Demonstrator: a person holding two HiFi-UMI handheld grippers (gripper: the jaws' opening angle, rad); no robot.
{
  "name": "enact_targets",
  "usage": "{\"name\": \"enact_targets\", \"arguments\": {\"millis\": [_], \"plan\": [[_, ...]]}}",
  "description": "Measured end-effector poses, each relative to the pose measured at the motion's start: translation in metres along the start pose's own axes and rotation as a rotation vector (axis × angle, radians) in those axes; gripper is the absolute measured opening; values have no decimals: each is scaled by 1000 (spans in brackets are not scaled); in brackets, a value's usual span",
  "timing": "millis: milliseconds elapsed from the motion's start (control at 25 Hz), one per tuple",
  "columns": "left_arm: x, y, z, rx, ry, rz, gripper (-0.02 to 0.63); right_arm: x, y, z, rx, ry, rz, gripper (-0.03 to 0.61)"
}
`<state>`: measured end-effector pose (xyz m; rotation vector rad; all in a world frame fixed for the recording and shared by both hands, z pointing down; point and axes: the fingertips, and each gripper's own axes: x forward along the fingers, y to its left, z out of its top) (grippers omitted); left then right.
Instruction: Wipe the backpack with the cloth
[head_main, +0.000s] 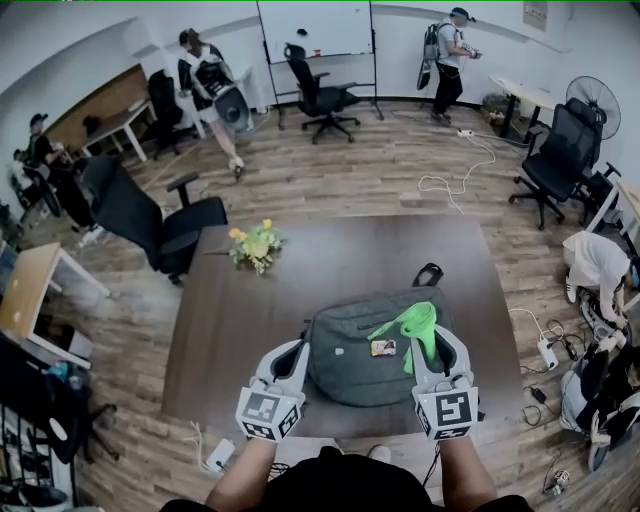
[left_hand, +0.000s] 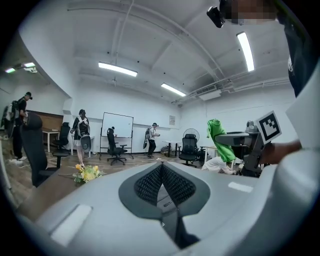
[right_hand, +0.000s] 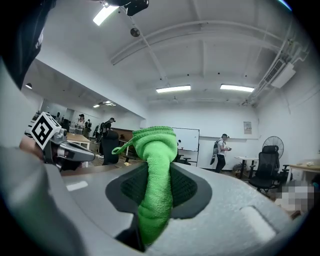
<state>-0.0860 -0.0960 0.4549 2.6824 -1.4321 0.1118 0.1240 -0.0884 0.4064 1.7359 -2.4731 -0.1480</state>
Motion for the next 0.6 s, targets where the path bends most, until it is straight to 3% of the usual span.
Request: {"name": "enact_targets", "arguments": {"millis": [600], "plan": [[0,-11,12,-16,-20,11,20,-8,-9,4,32,-6,-13,101]]}}
